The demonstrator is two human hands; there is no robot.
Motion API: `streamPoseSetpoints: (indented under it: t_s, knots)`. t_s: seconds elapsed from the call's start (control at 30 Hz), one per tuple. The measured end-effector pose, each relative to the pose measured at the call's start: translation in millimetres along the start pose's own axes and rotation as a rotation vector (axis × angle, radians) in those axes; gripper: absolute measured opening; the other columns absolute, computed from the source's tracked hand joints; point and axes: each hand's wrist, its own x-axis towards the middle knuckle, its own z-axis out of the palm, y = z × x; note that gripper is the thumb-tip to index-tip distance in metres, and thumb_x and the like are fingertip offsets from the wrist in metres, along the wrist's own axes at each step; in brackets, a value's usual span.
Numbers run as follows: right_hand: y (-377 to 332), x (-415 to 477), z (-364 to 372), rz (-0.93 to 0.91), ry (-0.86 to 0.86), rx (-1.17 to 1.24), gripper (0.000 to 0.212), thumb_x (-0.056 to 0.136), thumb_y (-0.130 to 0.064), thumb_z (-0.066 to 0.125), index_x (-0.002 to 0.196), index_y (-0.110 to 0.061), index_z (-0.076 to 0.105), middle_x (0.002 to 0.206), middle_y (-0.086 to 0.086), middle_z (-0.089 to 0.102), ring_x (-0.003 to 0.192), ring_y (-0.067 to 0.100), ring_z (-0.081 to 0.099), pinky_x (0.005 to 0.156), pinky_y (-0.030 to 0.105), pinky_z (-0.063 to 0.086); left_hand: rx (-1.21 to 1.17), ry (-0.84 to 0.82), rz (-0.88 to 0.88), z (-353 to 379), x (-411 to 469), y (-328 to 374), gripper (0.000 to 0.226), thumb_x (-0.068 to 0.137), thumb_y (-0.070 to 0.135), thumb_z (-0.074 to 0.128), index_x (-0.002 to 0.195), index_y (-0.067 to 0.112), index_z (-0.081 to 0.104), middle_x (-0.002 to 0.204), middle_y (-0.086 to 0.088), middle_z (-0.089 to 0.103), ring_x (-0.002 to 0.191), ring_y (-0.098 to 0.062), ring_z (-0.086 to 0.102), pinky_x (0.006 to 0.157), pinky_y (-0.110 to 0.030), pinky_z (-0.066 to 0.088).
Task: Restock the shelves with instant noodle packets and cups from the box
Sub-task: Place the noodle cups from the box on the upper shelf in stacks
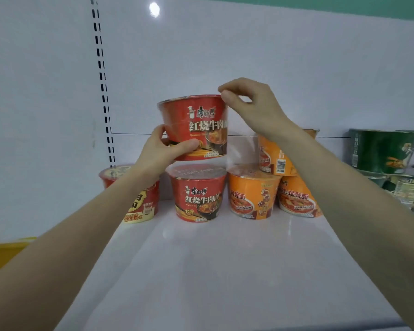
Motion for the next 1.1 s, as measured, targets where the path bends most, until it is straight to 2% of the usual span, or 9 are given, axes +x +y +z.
streamPoseSetpoints:
  t_s: [0.13, 0.27, 0.37, 0.43, 0.53, 0.67, 0.8, 0.87, 1.1]
  knots:
    - [13, 0, -11, 0.203, -0.228, 0.169, 0.035, 0.09, -0.034, 0.056, 0.124, -0.03, 0.051, 0.119, -0.015, 0.05, 0.116, 0.003, 0.045, 0.092, 0.019, 0.042, -0.139, -0.144, 0.014, -5, 0, 2, 0.084, 0.032, 0.046, 0.086, 0.105, 0.024, 0.051, 0.098, 0.003, 0.067, 0.085, -0.013, 0.07, 0.078, -0.029, 0.056]
    - [15, -1, -10, 0.229, -0.221, 0.318, 0.019, 0.087, -0.028, 0.06, 0.106, -0.026, 0.057, 0.108, -0.007, 0.059, 0.103, 0.008, 0.059, 0.077, 0.02, 0.056, -0.147, -0.158, 0.008, -6, -1, 0, 0.1, 0.024, 0.056, 0.088, 0.111, 0.023, 0.05, 0.1, 0.004, 0.068, 0.087, -0.013, 0.07, 0.078, -0.029, 0.057]
    - [17, -4, -7, 0.207, -0.143, 0.294, 0.017, 0.086, -0.025, 0.063, 0.102, -0.019, 0.059, 0.099, -0.008, 0.059, 0.093, 0.004, 0.059, 0.07, 0.015, 0.056, -0.012, -0.055, -0.034, -3, -9, 2, 0.103, 0.05, 0.05, 0.084, 0.136, 0.019, 0.036, 0.124, -0.004, 0.06, 0.107, -0.017, 0.062, 0.094, -0.036, 0.049]
    - [22, -4, -4, 0.184, -0.099, 0.234, 0.02, 0.084, -0.025, 0.065, 0.102, -0.017, 0.06, 0.097, -0.011, 0.058, 0.095, 0.006, 0.059, 0.074, 0.019, 0.057, 0.219, 0.104, -0.038, 3, -20, 1, 0.091, 0.071, 0.047, 0.073, 0.143, 0.017, 0.026, 0.137, -0.006, 0.048, 0.118, -0.02, 0.052, 0.092, -0.033, 0.044]
    - [29, -5, 1, 0.189, -0.06, 0.176, 0.025, 0.083, -0.025, 0.067, 0.104, -0.015, 0.06, 0.096, -0.012, 0.056, 0.104, 0.013, 0.058, 0.085, 0.029, 0.054, 0.58, 0.175, 0.098, 15, -50, -5, 0.065, 0.086, 0.038, 0.06, 0.139, 0.013, 0.033, 0.133, -0.008, 0.048, 0.111, -0.016, 0.051, 0.084, -0.028, 0.042]
    - [35, -6, 12, 0.224, -0.039, 0.151, 0.032, 0.082, -0.026, 0.068, 0.109, -0.012, 0.06, 0.101, -0.007, 0.056, 0.105, 0.015, 0.057, 0.09, 0.035, 0.053, 0.942, -0.297, 0.205, 27, -93, -21, 0.045, 0.089, 0.044, 0.052, 0.126, 0.019, 0.051, 0.128, 0.0, 0.053, 0.111, -0.014, 0.05, 0.09, -0.028, 0.044]
    - [39, -9, 25, 0.239, -0.044, 0.158, 0.034, 0.081, -0.027, 0.069, 0.11, -0.012, 0.06, 0.105, -0.003, 0.056, 0.104, 0.014, 0.057, 0.09, 0.034, 0.053, 1.022, -0.761, -0.077, 30, -116, -33, 0.057, 0.089, 0.057, 0.04, 0.142, 0.036, 0.03, 0.155, 0.006, 0.016, 0.143, -0.013, 0.013, 0.116, -0.034, 0.017]
    - [41, -10, 31, 0.252, -0.041, 0.162, 0.036, 0.081, -0.027, 0.069, 0.112, -0.011, 0.06, 0.106, -0.003, 0.056, 0.105, 0.014, 0.056, 0.09, 0.033, 0.053, 1.032, -0.827, -0.163, 28, -122, -38, 0.057, 0.09, 0.059, 0.034, 0.143, 0.041, 0.023, 0.157, 0.006, 0.008, 0.145, -0.013, 0.003, 0.118, -0.041, 0.008]
    - [51, -14, 50, 0.305, -0.062, 0.151, 0.038, 0.082, -0.028, 0.068, 0.115, -0.011, 0.058, 0.109, -0.002, 0.056, 0.108, 0.015, 0.055, 0.093, 0.035, 0.051, 1.092, -0.795, -0.063, 27, -133, -46, 0.054, 0.093, 0.058, 0.025, 0.144, 0.042, 0.017, 0.157, 0.009, 0.005, 0.145, -0.014, -0.001, 0.115, -0.04, 0.002]
